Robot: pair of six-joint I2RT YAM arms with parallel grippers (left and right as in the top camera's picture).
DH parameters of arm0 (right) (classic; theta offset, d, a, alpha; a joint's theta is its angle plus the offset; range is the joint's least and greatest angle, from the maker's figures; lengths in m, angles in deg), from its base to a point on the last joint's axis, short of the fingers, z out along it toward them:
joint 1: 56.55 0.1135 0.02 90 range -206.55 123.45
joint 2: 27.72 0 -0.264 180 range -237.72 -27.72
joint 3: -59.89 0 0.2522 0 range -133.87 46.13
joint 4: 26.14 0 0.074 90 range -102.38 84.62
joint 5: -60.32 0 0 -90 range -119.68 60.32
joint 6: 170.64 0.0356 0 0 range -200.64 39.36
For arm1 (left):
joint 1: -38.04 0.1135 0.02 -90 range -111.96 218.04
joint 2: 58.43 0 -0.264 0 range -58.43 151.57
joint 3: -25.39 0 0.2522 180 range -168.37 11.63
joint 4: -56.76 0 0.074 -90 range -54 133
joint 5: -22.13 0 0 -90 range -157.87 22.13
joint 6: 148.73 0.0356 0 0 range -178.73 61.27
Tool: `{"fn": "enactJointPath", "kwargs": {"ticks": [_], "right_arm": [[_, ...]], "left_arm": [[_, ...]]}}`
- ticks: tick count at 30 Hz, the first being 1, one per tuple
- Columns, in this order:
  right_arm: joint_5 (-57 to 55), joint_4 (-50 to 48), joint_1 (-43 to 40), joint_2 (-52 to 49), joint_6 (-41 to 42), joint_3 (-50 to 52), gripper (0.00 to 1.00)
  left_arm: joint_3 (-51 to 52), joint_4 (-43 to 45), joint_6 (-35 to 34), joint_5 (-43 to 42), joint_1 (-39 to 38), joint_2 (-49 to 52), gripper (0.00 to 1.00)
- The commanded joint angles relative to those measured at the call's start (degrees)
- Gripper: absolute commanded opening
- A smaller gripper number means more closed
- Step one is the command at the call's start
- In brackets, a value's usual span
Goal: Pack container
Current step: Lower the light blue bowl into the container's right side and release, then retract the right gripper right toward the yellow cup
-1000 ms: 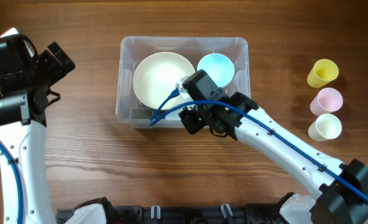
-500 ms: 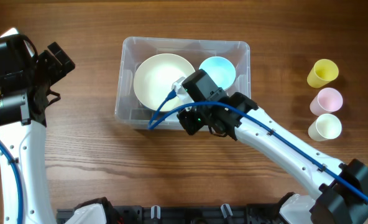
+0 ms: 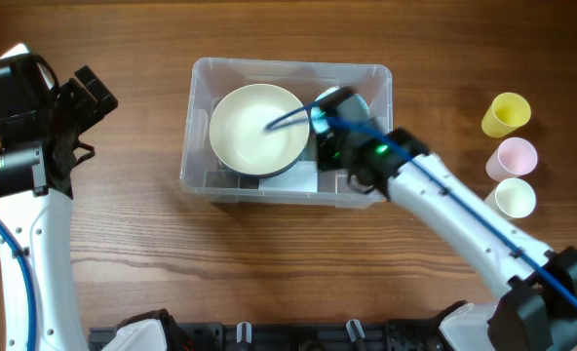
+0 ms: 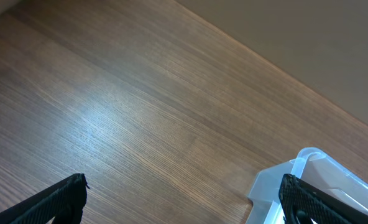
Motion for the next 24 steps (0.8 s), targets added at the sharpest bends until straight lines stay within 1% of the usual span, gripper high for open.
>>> {"fn": "enactJointPath", "kwargs": {"ticks": [1, 5, 6, 9, 13, 16, 19, 24], "right_arm": [[0.39, -0.33, -5.7, 1.2, 1.07, -0.61, 0.04], [0.0, -2.45, -8.79, 1.2, -3.15, -0.61, 0.04], [-0.42, -2.8, -9.14, 1.2, -2.8, -0.61, 0.04], [-2.89, -4.66, -10.69, 1.2, 0.42, -0.61, 0.04], [-2.97, -7.48, -13.18, 1.2, 1.75, -0.61, 0.04], [-4.92, -7.48, -15.34, 1.2, 6.54, -0.61, 0.04], [-3.43, -7.85, -18.29, 1.18, 7.8, -0.59, 0.04], [-2.01, -7.93, -19.91, 0.13, 9.77, -0.11, 0.04]], "left_arm": [[-0.63, -0.07, -0.5, -0.66, 0.26, -0.26, 1.0], [-0.63, -0.07, -0.5, -0.66, 0.26, -0.26, 1.0], [-0.63, -0.07, -0.5, -0.66, 0.26, -0.26, 1.0], [-0.63, -0.07, -0.5, -0.66, 0.26, -0.26, 1.0], [-0.63, -0.07, -0.5, -0.66, 0.26, -0.26, 1.0], [-0.63, -0.07, -0.5, -0.66, 0.26, -0.26, 1.0], [-0.63, -0.07, -0.5, -0.66, 0.26, -0.26, 1.0], [-0.63, -0.07, -0.5, -0.66, 0.26, -0.26, 1.0]]}}
